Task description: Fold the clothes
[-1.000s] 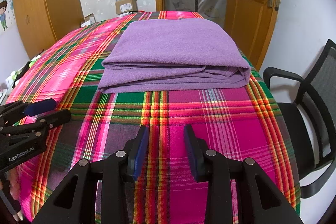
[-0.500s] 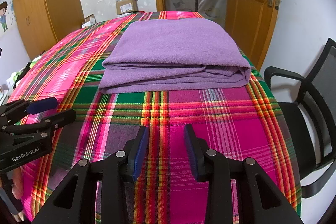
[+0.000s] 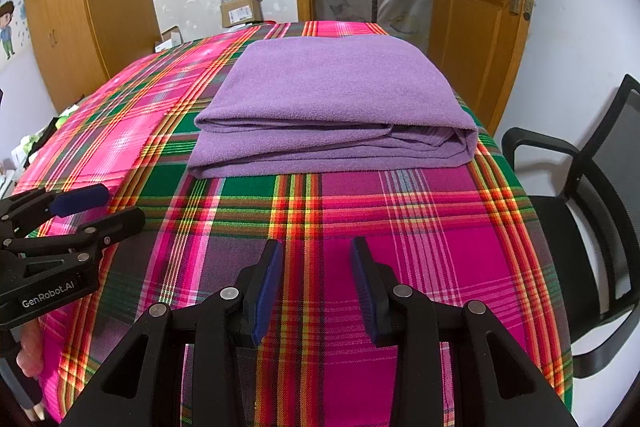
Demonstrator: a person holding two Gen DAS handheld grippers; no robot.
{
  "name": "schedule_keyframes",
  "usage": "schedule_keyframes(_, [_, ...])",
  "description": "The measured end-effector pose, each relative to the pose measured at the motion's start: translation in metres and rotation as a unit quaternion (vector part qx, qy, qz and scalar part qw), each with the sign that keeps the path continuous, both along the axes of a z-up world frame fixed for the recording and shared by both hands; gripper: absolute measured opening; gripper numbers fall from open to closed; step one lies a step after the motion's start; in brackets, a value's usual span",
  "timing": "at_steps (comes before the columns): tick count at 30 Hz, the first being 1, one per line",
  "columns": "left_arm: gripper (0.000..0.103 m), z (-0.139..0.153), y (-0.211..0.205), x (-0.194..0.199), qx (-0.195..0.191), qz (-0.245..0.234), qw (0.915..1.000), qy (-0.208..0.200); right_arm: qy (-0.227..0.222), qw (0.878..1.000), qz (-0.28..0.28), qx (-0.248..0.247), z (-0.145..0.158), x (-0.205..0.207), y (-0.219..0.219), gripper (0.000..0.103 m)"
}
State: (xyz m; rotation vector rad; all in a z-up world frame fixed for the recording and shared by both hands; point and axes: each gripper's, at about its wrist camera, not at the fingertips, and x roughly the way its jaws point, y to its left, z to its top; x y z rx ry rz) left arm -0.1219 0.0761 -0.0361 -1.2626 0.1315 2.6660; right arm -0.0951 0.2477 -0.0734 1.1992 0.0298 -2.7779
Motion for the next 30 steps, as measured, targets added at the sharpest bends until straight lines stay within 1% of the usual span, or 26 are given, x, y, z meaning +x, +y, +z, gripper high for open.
schedule_keyframes(30, [0.058,-0.0008,-0.0013,-0.0025,0.000,-0.001,1.0000,0.000,0.000,1.000,0.000,0.000,0.0002,0.0004,0.0000,0.037])
